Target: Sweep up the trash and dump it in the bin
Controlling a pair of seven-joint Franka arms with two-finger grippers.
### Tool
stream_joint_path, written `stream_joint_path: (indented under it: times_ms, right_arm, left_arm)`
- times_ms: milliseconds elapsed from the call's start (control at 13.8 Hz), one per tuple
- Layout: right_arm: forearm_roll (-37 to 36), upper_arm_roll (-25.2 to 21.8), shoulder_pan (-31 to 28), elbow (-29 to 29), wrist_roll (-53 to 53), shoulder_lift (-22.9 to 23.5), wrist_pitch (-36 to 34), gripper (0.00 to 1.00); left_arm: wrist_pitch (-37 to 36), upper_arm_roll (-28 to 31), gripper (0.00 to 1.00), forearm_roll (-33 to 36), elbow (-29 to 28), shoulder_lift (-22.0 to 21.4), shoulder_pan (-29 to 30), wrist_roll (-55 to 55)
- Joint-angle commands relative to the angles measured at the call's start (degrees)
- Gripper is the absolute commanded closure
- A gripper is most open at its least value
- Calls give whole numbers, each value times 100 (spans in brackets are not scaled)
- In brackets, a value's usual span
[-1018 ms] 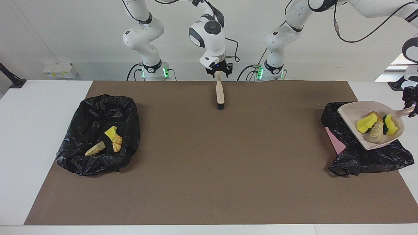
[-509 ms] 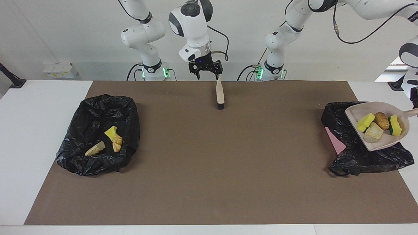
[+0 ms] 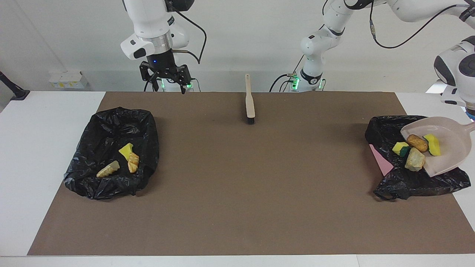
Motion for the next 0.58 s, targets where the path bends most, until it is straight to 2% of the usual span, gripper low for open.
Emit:
stream_joint_path:
  times_ms: [0, 145, 291, 509]
  right_arm:
    - [-153, 86, -262, 812, -187, 541, -391, 0]
    - [-144, 85, -403, 892, -196, 541, -391, 0]
    - [-91, 77, -430, 892, -204, 532, -382, 0]
    - [-39, 77, -430, 874, -204, 488, -364, 0]
  left_arm:
    - [37, 80, 100, 241, -216, -341, -41, -110]
    - [37, 80, 100, 320, -172, -411, -33, -110]
    - [37, 71, 100, 871, -172, -456, -68, -118]
    - [37, 71, 100, 927, -163, -561, -68, -110]
